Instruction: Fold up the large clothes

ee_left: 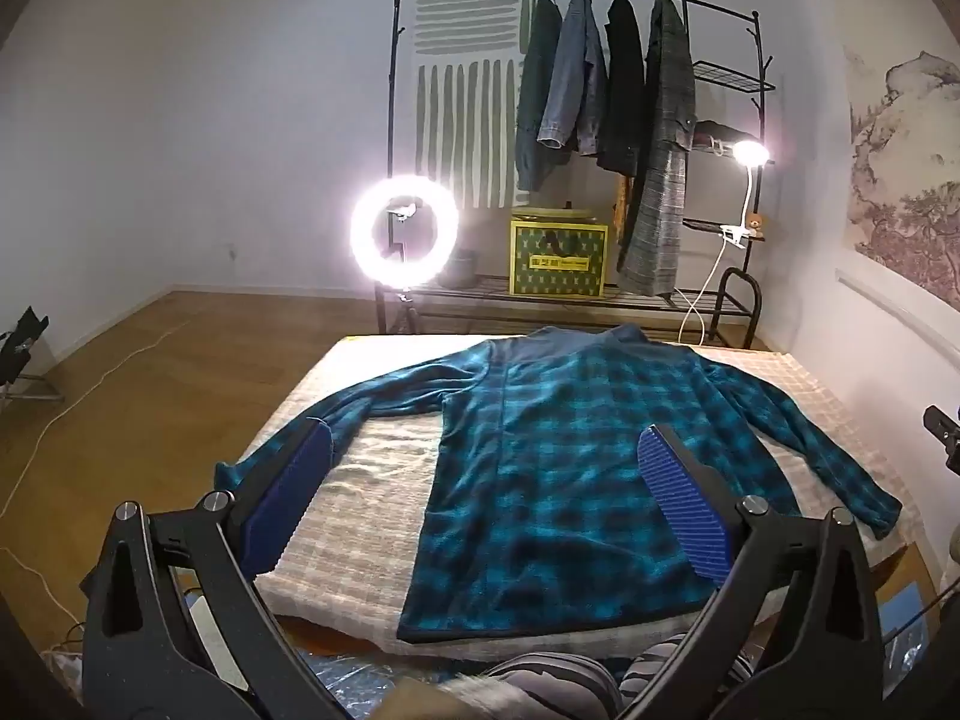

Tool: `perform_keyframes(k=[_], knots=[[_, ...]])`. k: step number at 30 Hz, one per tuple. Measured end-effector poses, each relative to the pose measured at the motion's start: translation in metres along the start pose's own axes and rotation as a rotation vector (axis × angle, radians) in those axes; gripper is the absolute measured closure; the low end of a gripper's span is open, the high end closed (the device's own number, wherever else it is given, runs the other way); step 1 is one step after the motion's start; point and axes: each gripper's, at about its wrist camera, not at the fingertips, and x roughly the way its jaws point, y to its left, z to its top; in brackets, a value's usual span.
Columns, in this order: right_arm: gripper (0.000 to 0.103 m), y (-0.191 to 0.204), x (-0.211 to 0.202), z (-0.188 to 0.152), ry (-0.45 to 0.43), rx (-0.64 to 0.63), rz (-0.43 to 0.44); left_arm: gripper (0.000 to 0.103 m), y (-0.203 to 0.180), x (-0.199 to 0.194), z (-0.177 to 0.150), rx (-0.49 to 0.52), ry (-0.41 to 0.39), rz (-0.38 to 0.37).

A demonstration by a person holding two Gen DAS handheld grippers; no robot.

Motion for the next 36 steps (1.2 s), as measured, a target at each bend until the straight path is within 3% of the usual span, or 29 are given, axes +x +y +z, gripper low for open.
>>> perform_keyframes(k=[2,3,36], knots=[[0.003,0.0,0.0,0.0,0.001,-0.003,-0.001,0.0,-0.003,0.0,0.0,0.011,0.002,-0.019],[0.003,-0.001,-0.001,0.0,0.002,-0.003,-0.002,0.0,0.004,0.0,-0.001,-0.042,-0.007,0.025],[0.003,0.003,-0.006,0.007,-0.007,-0.001,0.003,0.0,0.002,-0.011,0.01,-0.033,-0.031,0.032]])
